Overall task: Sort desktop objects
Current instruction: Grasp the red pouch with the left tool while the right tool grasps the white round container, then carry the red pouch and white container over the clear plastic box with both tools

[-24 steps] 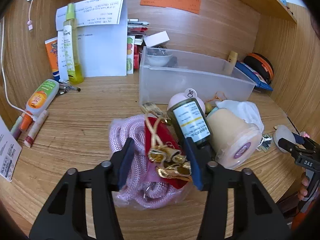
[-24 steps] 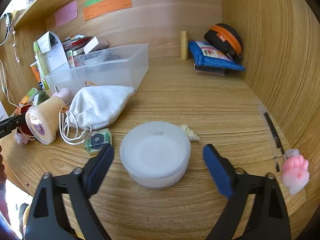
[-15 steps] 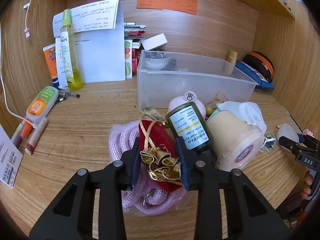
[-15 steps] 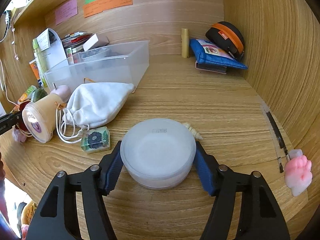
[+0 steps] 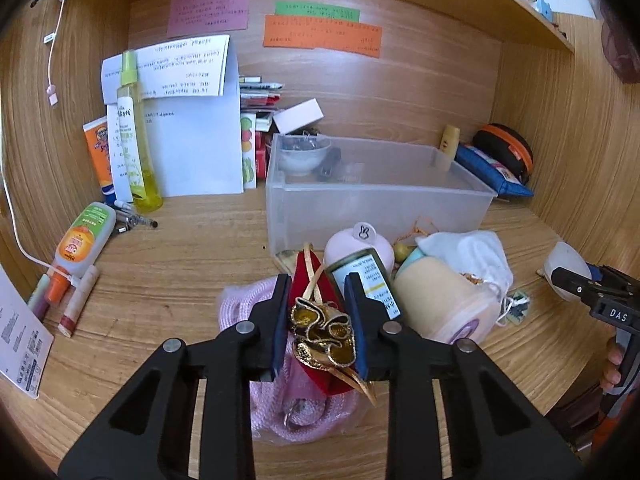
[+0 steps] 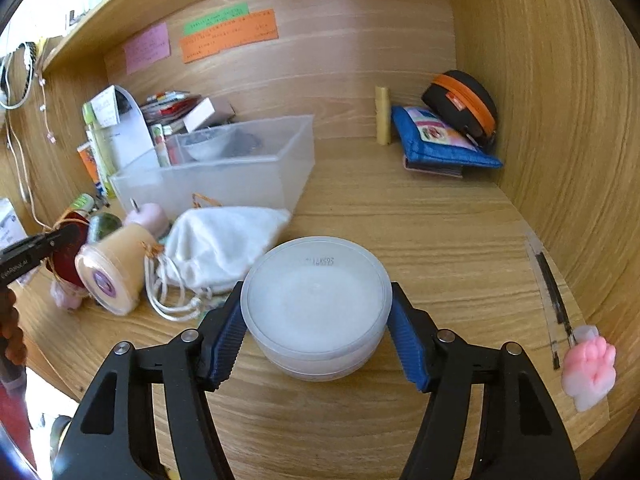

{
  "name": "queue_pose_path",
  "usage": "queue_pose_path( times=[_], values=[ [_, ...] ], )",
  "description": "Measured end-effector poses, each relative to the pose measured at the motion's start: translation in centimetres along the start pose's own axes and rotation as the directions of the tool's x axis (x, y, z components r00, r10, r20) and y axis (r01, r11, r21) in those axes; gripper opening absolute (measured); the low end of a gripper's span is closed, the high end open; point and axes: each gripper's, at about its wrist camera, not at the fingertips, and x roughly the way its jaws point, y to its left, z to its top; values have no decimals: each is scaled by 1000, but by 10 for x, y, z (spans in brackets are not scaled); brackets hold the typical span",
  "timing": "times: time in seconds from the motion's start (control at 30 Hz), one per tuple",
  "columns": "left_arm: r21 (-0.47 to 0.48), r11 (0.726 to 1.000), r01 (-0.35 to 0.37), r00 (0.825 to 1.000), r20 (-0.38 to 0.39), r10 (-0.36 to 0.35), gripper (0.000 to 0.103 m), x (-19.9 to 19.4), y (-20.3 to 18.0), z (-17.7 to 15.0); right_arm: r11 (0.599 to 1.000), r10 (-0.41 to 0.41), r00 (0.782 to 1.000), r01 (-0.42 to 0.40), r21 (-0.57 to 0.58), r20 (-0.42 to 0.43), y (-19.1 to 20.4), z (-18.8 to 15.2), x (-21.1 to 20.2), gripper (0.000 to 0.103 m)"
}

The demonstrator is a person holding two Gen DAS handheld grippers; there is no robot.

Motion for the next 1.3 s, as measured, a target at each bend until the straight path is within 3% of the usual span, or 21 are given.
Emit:
queue_pose_path(
  times=[0.77,1.3],
  values=[
    [-2,1000,6,994,107,-6,24,-12,5,58,987,147,984,-139,-86,96,39,75,-1,63],
    [33,999,28,984,172,-33,24,3,-5,118,978,185,975,-170,-119,125,53,142,27,63]
  ],
)
